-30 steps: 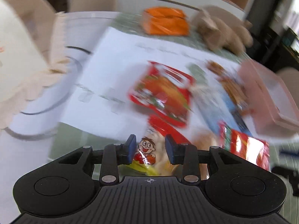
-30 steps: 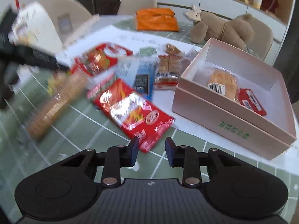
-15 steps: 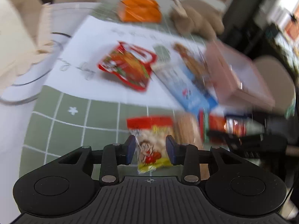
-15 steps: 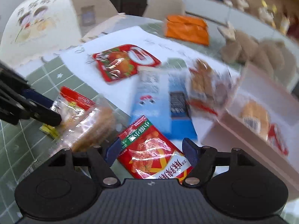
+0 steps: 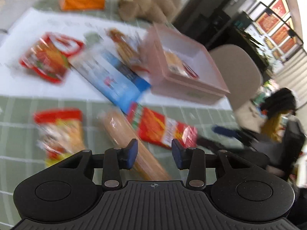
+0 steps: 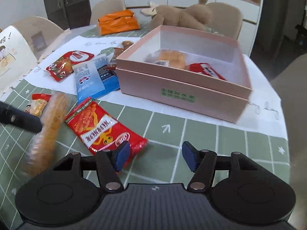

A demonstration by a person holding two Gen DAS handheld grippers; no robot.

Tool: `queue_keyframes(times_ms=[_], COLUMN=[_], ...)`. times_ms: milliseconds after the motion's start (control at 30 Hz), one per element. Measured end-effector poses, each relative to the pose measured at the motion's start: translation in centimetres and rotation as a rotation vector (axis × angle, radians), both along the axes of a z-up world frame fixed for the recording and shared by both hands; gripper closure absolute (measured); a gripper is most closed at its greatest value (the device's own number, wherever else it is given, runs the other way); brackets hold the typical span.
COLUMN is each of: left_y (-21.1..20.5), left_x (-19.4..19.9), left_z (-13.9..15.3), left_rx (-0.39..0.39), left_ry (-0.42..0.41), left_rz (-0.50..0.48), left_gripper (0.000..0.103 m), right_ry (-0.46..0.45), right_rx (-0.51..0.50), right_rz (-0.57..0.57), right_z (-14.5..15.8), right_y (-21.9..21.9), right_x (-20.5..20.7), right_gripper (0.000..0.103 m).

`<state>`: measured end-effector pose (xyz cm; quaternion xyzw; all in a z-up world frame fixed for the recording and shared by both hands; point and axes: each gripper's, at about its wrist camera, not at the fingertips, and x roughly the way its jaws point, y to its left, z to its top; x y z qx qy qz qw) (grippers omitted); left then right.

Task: Organize snacks
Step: 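Grasp the cartoon-boy snack bag with the left gripper while the right grasps the red spicy-strip packet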

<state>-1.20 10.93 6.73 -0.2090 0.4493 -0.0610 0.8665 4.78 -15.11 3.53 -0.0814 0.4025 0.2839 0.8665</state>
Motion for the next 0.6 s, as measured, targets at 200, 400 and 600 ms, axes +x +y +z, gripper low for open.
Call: queue_keyframes(times_ms=[200, 400, 600], left_y=[5.7, 5.5, 1.6], left_x=[-1.4, -0.6, 0.4], left_z=[0.4, -1.7, -3.1], left_rx=[0.184, 0.191, 0.404], left_ry=[0.034, 0.110, 0.121], left_rz=[0.349, 0.314, 0.151], left_gripper=[0.060, 0.060, 0.051], right_ry=[-0.011, 0.048, -0.050], right_rx=[0.079, 0.187, 0.080], right_rz=[0.033, 0.177, 0.257], right_z=[1.1, 2.0, 1.7], right_y=[0.2, 2.5, 5.6], right_x=[-1.9, -3.5, -4.5], right_gripper=[0.031, 0.031, 0.030])
